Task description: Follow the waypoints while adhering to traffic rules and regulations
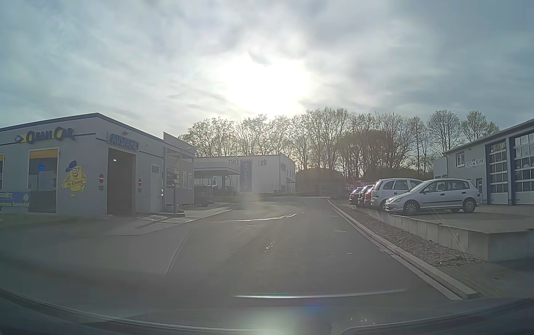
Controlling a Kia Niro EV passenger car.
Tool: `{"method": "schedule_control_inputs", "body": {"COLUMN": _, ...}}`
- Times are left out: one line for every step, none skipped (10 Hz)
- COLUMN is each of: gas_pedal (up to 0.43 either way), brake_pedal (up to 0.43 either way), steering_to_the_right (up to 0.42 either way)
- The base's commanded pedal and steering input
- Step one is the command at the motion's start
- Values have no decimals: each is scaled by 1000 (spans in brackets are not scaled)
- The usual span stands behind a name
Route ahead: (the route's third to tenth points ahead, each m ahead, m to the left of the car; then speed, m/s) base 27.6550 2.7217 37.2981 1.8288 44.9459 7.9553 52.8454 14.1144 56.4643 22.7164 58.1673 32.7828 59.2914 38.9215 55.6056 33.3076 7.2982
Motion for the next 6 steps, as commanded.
{"method": "schedule_control_inputs", "body": {"gas_pedal": 169, "brake_pedal": 0, "steering_to_the_right": 9}}
{"method": "schedule_control_inputs", "body": {"gas_pedal": 157, "brake_pedal": 0, "steering_to_the_right": 10}}
{"method": "schedule_control_inputs", "body": {"gas_pedal": 150, "brake_pedal": 0, "steering_to_the_right": 10}}
{"method": "schedule_control_inputs", "body": {"gas_pedal": 150, "brake_pedal": 0, "steering_to_the_right": 10}}
{"method": "schedule_control_inputs", "body": {"gas_pedal": 150, "brake_pedal": 0, "steering_to_the_right": 13}}
{"method": "schedule_control_inputs", "body": {"gas_pedal": 150, "brake_pedal": 0, "steering_to_the_right": 18}}
